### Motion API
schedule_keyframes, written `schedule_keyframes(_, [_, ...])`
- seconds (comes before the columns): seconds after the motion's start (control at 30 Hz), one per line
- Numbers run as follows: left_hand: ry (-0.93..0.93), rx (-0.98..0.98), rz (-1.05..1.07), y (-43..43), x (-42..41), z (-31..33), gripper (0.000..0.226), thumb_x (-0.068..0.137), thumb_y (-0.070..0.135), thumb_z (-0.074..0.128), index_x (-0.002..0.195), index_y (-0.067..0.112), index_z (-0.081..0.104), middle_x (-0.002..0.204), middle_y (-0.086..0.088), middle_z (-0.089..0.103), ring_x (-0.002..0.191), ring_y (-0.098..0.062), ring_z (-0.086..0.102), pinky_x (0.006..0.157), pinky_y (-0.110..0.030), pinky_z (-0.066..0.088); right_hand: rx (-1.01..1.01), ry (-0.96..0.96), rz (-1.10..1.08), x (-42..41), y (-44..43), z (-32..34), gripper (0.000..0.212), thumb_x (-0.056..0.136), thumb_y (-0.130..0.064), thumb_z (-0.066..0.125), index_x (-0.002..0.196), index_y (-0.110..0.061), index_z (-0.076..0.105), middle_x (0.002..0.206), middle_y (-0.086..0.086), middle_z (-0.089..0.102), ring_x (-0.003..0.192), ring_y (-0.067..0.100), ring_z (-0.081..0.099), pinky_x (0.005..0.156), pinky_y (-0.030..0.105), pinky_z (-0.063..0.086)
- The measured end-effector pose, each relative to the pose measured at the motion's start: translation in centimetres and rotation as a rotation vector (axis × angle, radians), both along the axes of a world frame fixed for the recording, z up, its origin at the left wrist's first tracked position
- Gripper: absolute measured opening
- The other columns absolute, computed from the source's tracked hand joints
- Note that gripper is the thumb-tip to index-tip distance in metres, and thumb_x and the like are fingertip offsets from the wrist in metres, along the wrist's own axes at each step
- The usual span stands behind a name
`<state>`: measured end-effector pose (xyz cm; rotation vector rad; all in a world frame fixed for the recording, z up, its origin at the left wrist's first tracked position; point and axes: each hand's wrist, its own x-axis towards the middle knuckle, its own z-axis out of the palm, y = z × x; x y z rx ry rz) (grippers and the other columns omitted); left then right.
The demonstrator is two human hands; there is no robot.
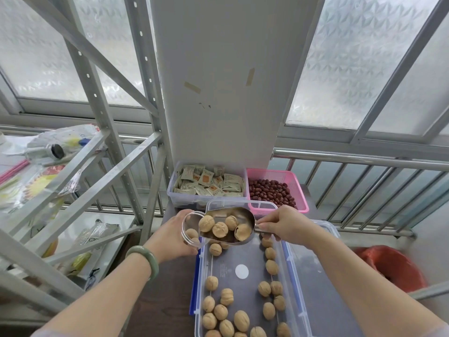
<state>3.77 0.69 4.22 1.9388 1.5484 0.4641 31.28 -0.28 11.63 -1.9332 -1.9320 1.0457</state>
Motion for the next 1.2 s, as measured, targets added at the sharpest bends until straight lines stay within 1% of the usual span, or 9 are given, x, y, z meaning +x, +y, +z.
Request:
schedule_keyframes(0.1, [-0.019,0.015,-0.011,0.0,0.1,0.2,0.085,0.055,0.027,0.083,0.126,0.032,0.038,0.108,0.023,0.045,0.1,-0.004,0.05,0.087,-0.022,0.041,0.049,-0.07,0.062,-1.2,0.4,1.1,0.019,0.087,-0.025,0.061,0.097,-0.022,0.077,0.075,-0.01,0.072,0.06,0.003,0.056,0.058,0.014,0.043])
schedule_keyframes(0.23, [-0.026,0.026,-0.019,0.1,0.0,0.0,0.083,0.051,0.028,0.083,0.123,0.032,0.04,0.11,0.018,0.052,0.101,-0.005,0.053,0.089,-0.024,0.044,0.058,-0.164,0.117,-2.0,0.9,1.9,0.019,0.087,-0.029,0.06,0.092,-0.024,0.077,0.064,-0.009,0.069,0.048,0.002,0.049,0.054,0.017,0.041])
schedule_keyframes(0.43, [-0.005,0.008,0.0,0.0,-0.1,-0.2,0.09,0.051,0.031,0.084,0.128,0.03,0.037,0.113,0.014,0.05,0.105,-0.01,0.054,0.089,-0.025,0.042,0.079,-0.221,0.158,-1.7,0.6,3.0,0.02,0.088,-0.025,0.059,0.081,-0.026,0.077,0.053,-0.013,0.061,0.044,0.002,0.049,0.052,0.019,0.041])
schedule_keyframes(0.6, [0.003,0.006,-0.004,0.1,0.0,-0.2,0.089,0.053,0.029,0.084,0.129,0.029,0.038,0.11,0.016,0.049,0.098,-0.008,0.053,0.086,-0.022,0.041,0.096,-0.257,0.167,-1.7,0.2,3.4,0.02,0.087,-0.026,0.059,0.088,-0.023,0.078,0.068,-0.006,0.07,0.053,0.009,0.051,0.064,0.031,0.052])
schedule_keyframes(0.7, [0.003,-0.023,0.011,0.2,0.0,-0.3,0.091,0.051,0.031,0.083,0.129,0.03,0.036,0.098,0.013,0.058,0.083,-0.008,0.058,0.075,-0.02,0.044,0.107,-0.265,0.177,-2.0,0.1,3.8,0.021,0.086,-0.026,0.058,0.091,-0.023,0.078,0.072,-0.004,0.071,0.054,0.007,0.052,0.06,0.026,0.049])
schedule_keyframes(0.8, [0.014,-0.022,0.034,0.2,0.0,-0.4,0.091,0.051,0.031,0.084,0.129,0.031,0.037,0.1,0.013,0.055,0.086,-0.008,0.056,0.077,-0.021,0.044,0.109,-0.267,0.181,-2.0,0.2,3.9,0.021,0.086,-0.025,0.057,0.09,-0.023,0.078,0.077,-0.002,0.075,0.057,0.01,0.054,0.062,0.027,0.051])
schedule_keyframes(0.9, [-0.007,-0.02,0.051,0.0,-0.1,-0.5,0.089,0.051,0.03,0.084,0.127,0.031,0.038,0.097,0.012,0.058,0.082,-0.005,0.057,0.069,-0.015,0.045,0.079,-0.223,0.147,-1.4,0.2,3.6,0.021,0.088,-0.024,0.058,0.081,-0.025,0.077,0.078,0.001,0.076,0.055,0.012,0.051,0.061,0.028,0.049])
schedule_keyframes(1.07, [-0.017,-0.033,0.066,0.0,-0.3,-0.7,0.092,0.048,0.035,0.083,0.128,0.036,0.036,0.105,0.013,0.055,0.092,-0.01,0.058,0.076,-0.025,0.051,-0.007,-0.019,-0.039,0.3,0.3,2.3,0.017,0.087,-0.022,0.06,0.086,-0.02,0.077,0.068,-0.002,0.071,0.055,0.01,0.052,0.059,0.022,0.049])
schedule_keyframes(1.2, [-0.06,-0.022,0.056,0.2,-0.4,-0.8,0.089,0.046,0.032,0.084,0.124,0.031,0.042,0.093,0.019,0.055,0.087,-0.008,0.059,0.073,-0.023,0.051,-0.009,-0.077,-0.113,2.1,0.5,0.5,0.02,0.086,-0.026,0.058,0.078,-0.024,0.076,0.064,-0.005,0.07,0.051,0.007,0.053,0.055,0.018,0.043])
